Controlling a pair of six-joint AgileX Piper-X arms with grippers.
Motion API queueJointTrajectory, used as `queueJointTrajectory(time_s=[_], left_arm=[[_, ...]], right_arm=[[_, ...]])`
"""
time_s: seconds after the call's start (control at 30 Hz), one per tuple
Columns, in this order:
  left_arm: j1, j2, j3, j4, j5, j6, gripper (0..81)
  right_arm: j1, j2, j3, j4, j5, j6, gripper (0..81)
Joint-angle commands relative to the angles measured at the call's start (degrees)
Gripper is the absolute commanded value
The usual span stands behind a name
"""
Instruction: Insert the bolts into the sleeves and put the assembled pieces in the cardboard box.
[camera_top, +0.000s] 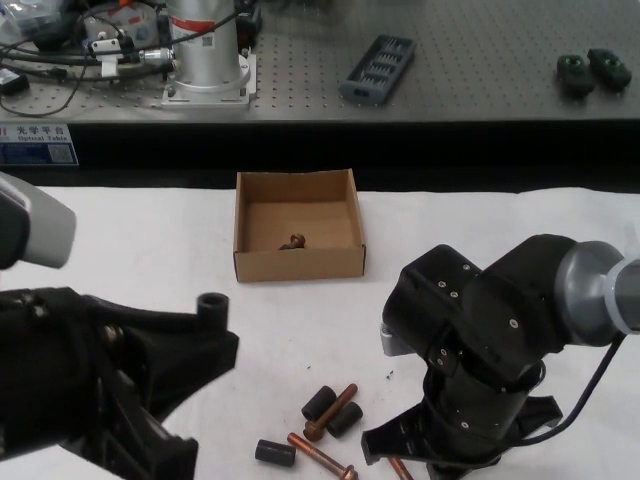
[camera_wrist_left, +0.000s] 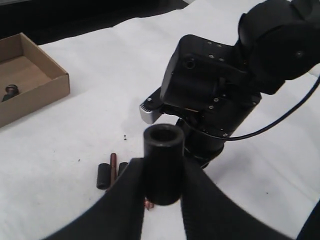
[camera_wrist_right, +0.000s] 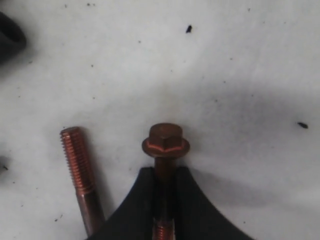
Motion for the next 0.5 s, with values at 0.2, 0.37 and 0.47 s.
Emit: queueJointTrajectory(time_s=[0.2, 0.37, 0.47], left_arm=[[-1.7, -0.31, 0.11, -1.62, 0.17, -0.83, 5.9], [-1.7, 1.37, 5.12, -6.99, 0.38, -1.98, 5.9], [-1.7, 3.31, 9.26, -14.83, 0.37, -5.37, 5.9]], right_arm=[[0.17, 1.34, -1.36, -1.33, -1.55, -4.31, 1.8], [-0.44, -1.49, -2.61, -5.74, -1.19, -7.6, 1.8], [-1.62, -3.86, -2.61, -10.4, -4.46, -6.36, 1.8]])
